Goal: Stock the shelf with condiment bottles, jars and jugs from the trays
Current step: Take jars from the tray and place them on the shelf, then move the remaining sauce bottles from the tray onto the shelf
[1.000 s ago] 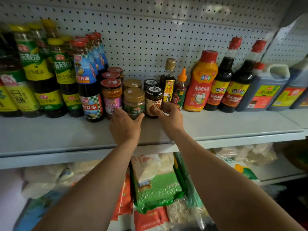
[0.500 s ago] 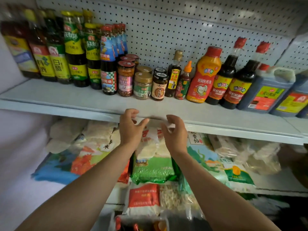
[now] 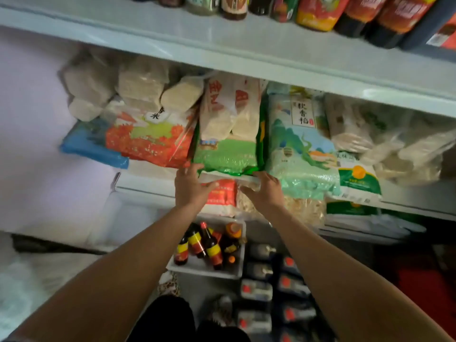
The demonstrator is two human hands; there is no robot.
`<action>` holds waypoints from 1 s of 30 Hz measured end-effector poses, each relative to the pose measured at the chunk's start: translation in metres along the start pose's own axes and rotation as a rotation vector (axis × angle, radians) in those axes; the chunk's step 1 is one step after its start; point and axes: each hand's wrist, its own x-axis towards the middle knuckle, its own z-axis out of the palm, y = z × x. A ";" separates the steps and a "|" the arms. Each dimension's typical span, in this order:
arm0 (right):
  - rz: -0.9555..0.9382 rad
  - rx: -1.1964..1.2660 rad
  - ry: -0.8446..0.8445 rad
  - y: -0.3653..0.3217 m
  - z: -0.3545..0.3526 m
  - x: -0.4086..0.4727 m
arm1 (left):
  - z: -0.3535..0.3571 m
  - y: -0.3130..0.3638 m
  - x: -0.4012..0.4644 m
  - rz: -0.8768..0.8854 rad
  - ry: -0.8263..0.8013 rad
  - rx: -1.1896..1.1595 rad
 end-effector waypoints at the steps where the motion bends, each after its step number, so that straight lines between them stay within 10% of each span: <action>1: 0.024 -0.013 -0.025 0.011 0.011 -0.005 | 0.007 -0.014 -0.007 -0.021 -0.028 0.036; 30: 0.741 0.342 -0.183 0.333 0.444 -0.009 | 0.356 -0.402 0.005 -0.299 -0.512 -0.024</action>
